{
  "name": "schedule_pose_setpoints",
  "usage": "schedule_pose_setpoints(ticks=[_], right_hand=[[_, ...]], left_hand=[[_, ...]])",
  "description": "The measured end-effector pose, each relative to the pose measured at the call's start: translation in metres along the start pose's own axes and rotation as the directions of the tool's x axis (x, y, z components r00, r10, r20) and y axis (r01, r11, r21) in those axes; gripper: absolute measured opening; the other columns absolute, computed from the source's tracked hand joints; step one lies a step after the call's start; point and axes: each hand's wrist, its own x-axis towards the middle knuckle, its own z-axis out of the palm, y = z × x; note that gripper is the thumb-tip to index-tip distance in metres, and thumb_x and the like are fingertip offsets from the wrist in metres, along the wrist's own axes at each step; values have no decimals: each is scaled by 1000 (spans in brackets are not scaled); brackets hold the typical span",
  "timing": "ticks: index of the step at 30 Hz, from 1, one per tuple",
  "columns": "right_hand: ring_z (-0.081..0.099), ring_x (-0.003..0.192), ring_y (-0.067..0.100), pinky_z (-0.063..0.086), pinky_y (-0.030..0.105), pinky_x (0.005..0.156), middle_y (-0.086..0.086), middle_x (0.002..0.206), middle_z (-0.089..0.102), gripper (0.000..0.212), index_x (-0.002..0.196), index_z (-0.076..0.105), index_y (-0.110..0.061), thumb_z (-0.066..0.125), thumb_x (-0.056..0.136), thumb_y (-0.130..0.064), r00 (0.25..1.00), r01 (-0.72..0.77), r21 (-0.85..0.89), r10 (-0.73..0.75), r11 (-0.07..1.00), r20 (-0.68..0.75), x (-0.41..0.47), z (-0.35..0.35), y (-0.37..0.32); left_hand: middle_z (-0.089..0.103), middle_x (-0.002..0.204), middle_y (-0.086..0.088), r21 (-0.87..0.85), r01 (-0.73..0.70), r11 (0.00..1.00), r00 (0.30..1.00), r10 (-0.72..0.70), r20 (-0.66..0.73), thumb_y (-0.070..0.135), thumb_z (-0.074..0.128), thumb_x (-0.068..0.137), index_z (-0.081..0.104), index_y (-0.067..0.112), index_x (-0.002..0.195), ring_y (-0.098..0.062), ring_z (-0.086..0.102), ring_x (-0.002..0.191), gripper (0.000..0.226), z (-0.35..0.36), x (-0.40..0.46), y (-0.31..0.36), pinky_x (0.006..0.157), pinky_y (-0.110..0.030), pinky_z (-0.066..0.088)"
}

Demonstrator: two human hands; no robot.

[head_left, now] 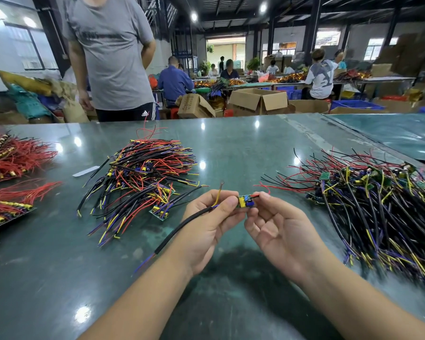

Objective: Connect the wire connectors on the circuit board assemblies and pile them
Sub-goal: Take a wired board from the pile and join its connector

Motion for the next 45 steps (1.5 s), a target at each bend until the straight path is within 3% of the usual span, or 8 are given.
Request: schedule_pose_setpoints(ticks=[6, 10, 12, 18, 25, 30, 38, 45], right_hand=[[59, 55, 5, 50, 15, 55, 2, 68, 70, 9, 65, 72, -11, 69, 73, -14, 962, 253, -324, -274, 911, -19, 3, -5, 7], [57, 59, 4, 48, 16, 58, -4, 66, 68, 21, 68, 72, -22, 69, 83, -8, 835, 428, -752, -538, 501, 117, 6, -10, 6], [57, 60, 1, 47, 15, 61, -8, 65, 68, 28, 65, 72, -24, 68, 84, -4, 802, 476, -758, -574, 446, 165, 6, -9, 6], [61, 62, -1, 45, 10, 61, -7, 65, 69, 17, 70, 71, -15, 66, 85, -7, 853, 466, -679, -492, 568, 174, 3, -8, 12], [64, 70, -1, 47, 11, 63, -9, 78, 73, 7, 89, 70, -22, 66, 85, -18, 883, 414, -678, -448, 608, 138, 7, -10, 18], [65, 84, -4, 48, 11, 69, -11, 91, 74, 21, 108, 66, -31, 61, 88, -28, 919, 354, -674, -373, 648, 123, 9, -15, 16], [62, 83, -9, 45, 8, 63, -23, 96, 70, 23, 102, 68, -42, 48, 97, -31, 914, 353, -751, -378, 557, 149, 12, -16, 19], [64, 78, 6, 46, 25, 69, -9, 97, 73, 30, 105, 68, -30, 38, 100, -32, 891, 364, -693, -450, 622, 64, 17, -15, 14]], left_hand=[[72, 82, -12, 23, -11, 1000, 996, 13, -91, 9, 65, 74, 69, 10, 78, -16, 70, 73, 6, -2, 2, -3, 67, -21, 55], [71, 80, -12, 50, -8, 999, 988, 15, -150, 1, 60, 85, 66, 7, 81, -17, 69, 72, 9, -4, 3, -4, 67, -22, 56], [70, 80, -10, 59, -1, 998, 991, 9, -137, 8, 63, 82, 66, 8, 80, -16, 69, 72, 3, -3, 2, -4, 68, -22, 55], [66, 76, 0, 144, 8, 990, 998, 2, -64, 23, 76, 62, 60, 13, 78, -18, 67, 80, 24, -1, -1, -4, 71, -22, 54], [68, 81, -7, 106, 5, 994, 996, 4, -87, 18, 75, 61, 69, 15, 74, -18, 68, 79, 15, -2, 1, -2, 70, -22, 54], [72, 81, -7, 137, 53, 989, 998, -47, -43, 13, 80, 70, 70, 14, 77, -20, 71, 81, 13, -3, 0, -3, 70, -22, 54], [73, 91, -9, 111, 134, 985, 991, -130, -41, 14, 71, 67, 63, 1, 90, -18, 71, 79, 28, -1, -1, -3, 69, -21, 55], [71, 77, -11, 107, 179, 978, 983, -173, -65, 7, 68, 77, 64, 3, 89, -17, 70, 70, 13, -4, 1, -2, 67, -22, 55]])
